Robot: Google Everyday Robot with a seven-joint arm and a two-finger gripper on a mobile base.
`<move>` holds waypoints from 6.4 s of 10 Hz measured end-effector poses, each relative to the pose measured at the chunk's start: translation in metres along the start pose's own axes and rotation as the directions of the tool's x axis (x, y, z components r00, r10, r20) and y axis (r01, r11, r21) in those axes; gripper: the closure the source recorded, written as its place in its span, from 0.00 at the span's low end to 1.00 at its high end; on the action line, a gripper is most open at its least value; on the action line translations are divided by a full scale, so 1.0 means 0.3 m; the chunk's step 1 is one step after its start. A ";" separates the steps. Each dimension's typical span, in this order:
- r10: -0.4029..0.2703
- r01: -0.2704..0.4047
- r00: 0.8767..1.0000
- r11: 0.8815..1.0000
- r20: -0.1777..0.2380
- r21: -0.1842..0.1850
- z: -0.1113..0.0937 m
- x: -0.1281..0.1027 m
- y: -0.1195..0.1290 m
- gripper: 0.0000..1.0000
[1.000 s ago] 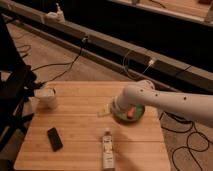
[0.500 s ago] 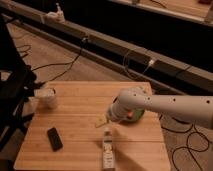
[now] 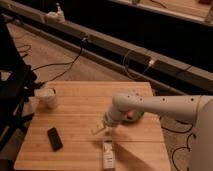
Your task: Stand the bottle upright
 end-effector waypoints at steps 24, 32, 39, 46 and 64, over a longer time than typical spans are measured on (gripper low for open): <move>-0.152 0.233 0.872 0.965 -0.465 0.120 -0.486 0.364 -0.209 1.00; -0.152 0.234 0.873 0.965 -0.464 0.122 -0.481 0.365 -0.211 1.00; -0.187 0.279 0.745 0.959 -0.640 0.044 -0.535 0.588 -0.240 1.00; -0.353 0.475 0.493 0.875 -0.795 -0.094 -0.658 0.734 -0.441 1.00; -0.474 0.575 0.326 0.786 -0.818 -0.226 -0.513 0.885 -0.462 1.00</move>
